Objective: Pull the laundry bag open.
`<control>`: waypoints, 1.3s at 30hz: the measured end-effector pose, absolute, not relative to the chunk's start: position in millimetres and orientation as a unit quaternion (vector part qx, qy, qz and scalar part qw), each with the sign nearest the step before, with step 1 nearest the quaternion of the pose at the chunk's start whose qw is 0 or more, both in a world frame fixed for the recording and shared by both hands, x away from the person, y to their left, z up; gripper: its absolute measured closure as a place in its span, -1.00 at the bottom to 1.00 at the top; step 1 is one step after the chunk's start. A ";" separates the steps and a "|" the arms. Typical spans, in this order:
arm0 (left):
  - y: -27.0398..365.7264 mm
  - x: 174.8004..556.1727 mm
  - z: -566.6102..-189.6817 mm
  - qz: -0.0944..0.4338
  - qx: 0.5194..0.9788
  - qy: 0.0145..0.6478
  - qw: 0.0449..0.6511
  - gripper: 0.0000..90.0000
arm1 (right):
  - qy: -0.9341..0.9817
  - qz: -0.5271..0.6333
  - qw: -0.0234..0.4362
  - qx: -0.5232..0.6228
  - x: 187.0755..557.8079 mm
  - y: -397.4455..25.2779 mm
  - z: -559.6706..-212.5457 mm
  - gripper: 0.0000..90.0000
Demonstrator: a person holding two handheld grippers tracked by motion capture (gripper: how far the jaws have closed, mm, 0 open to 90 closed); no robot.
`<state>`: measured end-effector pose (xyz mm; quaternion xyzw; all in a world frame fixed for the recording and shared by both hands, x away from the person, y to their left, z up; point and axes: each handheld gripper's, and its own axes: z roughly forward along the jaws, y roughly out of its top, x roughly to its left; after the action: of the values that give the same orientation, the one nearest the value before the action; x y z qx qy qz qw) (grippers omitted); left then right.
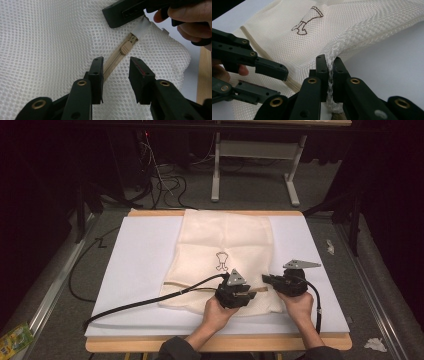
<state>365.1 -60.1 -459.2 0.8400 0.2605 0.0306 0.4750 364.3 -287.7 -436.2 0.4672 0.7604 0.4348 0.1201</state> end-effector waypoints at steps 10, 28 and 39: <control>-61.5 365.8 -458.5 0.022 0.837 0.260 0.481 0.50 | 0.765 0.437 0.115 0.460 365.1 -279.5 -436.9 0.95; -64.0 370.7 -462.6 0.005 0.835 0.265 0.482 0.50 | 0.767 0.440 0.112 0.453 365.1 -272.2 -436.9 0.95; -62.7 368.5 -459.4 -0.006 0.830 0.249 0.499 0.68 | 0.770 0.440 0.111 0.449 365.4 -268.1 -437.5 0.95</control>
<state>368.5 -62.7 -459.4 0.8303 0.2491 -0.0063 0.4985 365.4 -268.1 -437.5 0.4495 0.7696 0.4398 0.1109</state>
